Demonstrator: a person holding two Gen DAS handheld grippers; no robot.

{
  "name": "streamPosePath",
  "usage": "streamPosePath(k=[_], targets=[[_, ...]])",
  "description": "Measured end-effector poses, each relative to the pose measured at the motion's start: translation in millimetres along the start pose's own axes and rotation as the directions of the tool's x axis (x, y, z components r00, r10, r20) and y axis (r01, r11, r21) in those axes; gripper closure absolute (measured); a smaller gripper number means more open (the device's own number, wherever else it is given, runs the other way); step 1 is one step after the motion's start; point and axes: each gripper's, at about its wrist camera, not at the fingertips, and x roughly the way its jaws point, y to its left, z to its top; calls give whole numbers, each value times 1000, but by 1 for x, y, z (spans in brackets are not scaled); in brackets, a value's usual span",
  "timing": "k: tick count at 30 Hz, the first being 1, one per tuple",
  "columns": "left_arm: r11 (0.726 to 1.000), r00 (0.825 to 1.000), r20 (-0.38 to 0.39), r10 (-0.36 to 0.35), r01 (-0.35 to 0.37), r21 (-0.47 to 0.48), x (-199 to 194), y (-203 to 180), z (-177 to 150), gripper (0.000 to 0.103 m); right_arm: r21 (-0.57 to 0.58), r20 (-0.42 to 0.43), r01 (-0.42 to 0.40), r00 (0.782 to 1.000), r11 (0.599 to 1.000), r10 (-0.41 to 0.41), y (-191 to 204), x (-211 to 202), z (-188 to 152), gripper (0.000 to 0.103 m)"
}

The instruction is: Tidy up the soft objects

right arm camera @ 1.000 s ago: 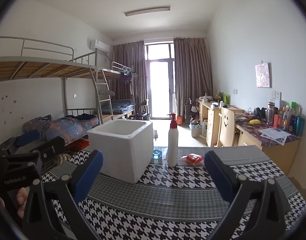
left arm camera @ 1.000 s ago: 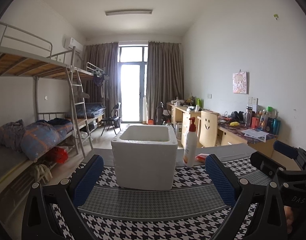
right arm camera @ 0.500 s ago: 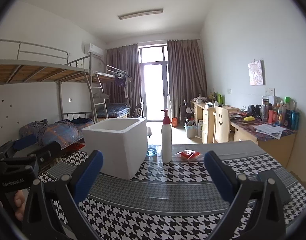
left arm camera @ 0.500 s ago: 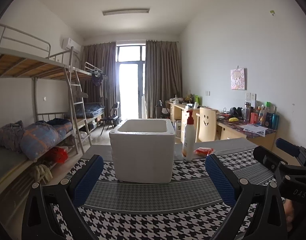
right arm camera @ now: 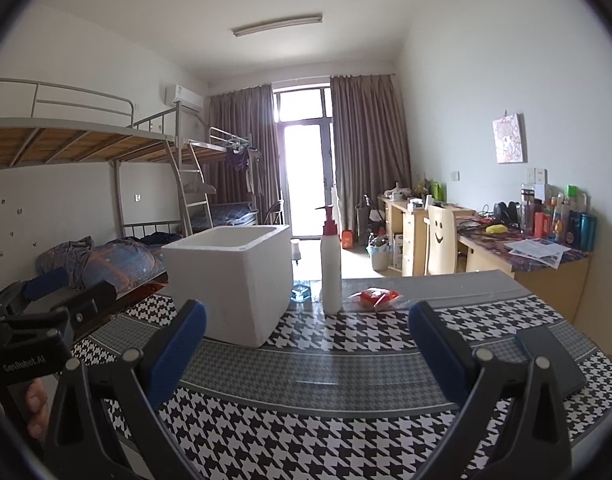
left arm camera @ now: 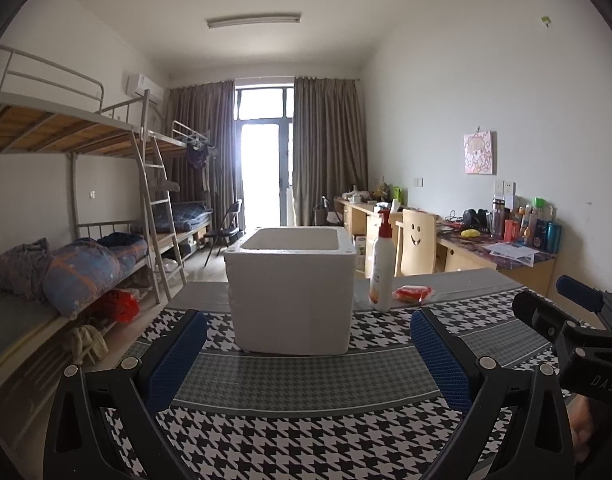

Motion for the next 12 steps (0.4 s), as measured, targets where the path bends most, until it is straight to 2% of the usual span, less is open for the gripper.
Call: streamPosePath(k=[12], targets=[[1000, 1000, -2, 3, -3, 3, -3, 1, -3, 1, 4, -2, 0, 1000, 1000, 0, 0, -1, 0, 1]])
